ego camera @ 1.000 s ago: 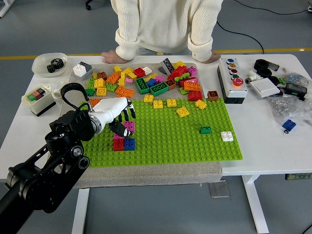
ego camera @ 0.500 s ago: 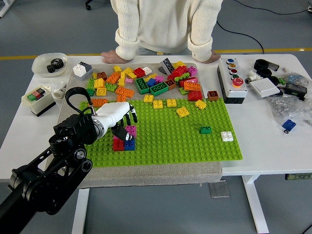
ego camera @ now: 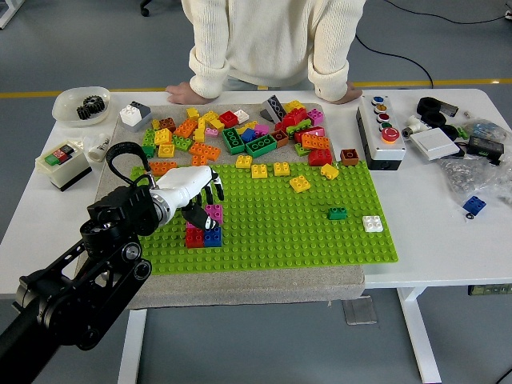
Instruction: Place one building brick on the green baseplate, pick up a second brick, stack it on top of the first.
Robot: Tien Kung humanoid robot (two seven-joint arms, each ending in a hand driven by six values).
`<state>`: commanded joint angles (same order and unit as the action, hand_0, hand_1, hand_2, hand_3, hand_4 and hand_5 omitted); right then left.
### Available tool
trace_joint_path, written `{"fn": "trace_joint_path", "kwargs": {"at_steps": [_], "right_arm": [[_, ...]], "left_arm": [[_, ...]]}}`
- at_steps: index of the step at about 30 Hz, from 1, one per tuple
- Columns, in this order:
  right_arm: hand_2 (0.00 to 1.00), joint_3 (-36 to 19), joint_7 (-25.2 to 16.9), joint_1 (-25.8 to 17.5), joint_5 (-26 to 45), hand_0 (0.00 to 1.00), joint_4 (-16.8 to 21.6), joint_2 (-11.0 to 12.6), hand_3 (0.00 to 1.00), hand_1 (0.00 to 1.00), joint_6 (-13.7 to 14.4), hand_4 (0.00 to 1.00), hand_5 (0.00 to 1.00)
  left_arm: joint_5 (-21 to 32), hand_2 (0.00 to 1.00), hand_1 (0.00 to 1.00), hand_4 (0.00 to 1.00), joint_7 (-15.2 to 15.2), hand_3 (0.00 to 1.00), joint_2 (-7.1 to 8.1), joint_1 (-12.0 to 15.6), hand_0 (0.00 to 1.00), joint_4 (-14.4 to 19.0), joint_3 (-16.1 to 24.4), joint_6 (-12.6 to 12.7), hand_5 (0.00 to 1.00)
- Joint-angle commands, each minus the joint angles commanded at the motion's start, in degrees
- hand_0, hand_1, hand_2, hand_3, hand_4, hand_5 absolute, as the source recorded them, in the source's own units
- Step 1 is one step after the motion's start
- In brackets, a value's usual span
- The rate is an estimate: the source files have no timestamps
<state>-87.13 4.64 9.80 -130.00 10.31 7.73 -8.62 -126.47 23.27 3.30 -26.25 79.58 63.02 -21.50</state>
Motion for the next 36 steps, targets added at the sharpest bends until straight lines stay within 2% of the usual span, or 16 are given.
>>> {"fn": "trace_joint_path", "kwargs": {"at_steps": [36], "right_arm": [[0.710,0.20,-0.05,0.00,0.00,0.741,0.00,-0.04,0.592,0.641,-0.03,0.831,0.411]], "left_arm": [[-0.64,0.444,0.425,0.868,-0.52,0.527,-0.06,-0.14,0.495,-0.98,-0.29,-0.07,0.002]]}}
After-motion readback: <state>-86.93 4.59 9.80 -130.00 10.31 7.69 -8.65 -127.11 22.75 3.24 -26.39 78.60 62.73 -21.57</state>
